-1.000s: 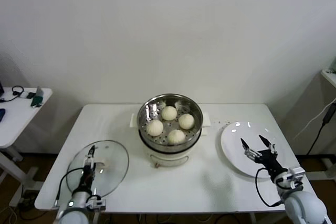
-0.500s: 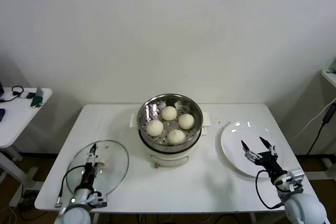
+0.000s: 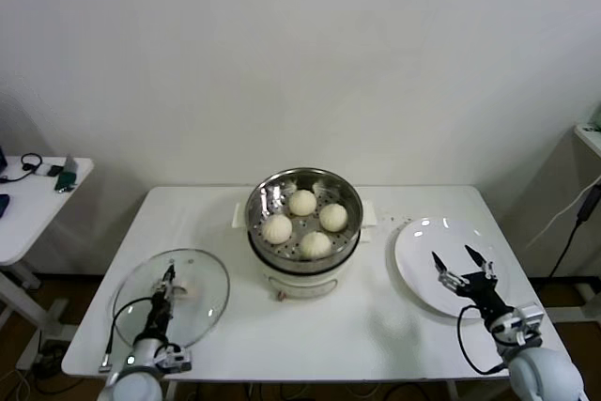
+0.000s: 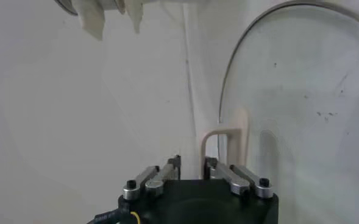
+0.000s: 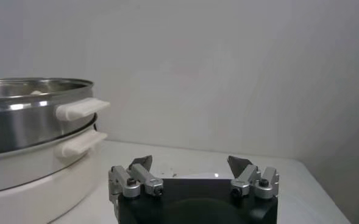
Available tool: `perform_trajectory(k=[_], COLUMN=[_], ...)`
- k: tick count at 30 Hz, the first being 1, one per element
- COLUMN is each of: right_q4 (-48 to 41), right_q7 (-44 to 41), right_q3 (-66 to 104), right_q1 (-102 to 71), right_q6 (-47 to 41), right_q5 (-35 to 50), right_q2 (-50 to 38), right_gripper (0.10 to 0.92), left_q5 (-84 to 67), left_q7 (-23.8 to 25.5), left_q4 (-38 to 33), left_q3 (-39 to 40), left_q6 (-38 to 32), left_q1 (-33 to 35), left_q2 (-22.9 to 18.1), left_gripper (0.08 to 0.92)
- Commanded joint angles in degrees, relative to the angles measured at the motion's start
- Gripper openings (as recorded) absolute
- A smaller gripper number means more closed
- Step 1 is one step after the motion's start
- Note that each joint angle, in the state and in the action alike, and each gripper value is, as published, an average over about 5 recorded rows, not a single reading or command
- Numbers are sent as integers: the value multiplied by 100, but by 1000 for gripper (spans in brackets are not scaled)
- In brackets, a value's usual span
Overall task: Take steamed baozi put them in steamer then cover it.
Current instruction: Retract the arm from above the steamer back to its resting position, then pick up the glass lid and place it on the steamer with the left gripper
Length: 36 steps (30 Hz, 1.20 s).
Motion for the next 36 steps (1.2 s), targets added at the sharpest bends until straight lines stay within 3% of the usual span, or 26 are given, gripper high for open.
perform_trajectory(k=[1, 7, 16, 22, 29, 36], right_q4=[-11, -38, -231, -462, -619, -727], right_q7=[-44, -44, -85, -184, -216, -217], right_q3=[74, 78, -25, -237, -494, -684], right_q1=[-36, -21, 144, 417, 775, 1046], right_q6=[67, 85, 96, 169, 244, 341], right_q5=[-68, -68, -101, -237, -415, -528], right_q2=[24, 5, -142, -139, 39, 168], right_gripper=[823, 823, 823, 823, 823, 823], left_q5=[-127, -298, -420, -737, -1334, -1497], left_q7=[-32, -60, -246, -27, -28, 450], left_q4=[-111, -649, -2306, -3248, -3615, -3770], left_q3=[1, 10, 156, 248, 480, 1302], left_q6=[-17, 180, 1638, 2528, 3069, 3641], left_q1=[19, 231, 820, 1032, 807, 74], left_q2=[57, 213, 755, 1309, 2034, 2575], left_gripper=[255, 148, 148, 148, 148, 148])
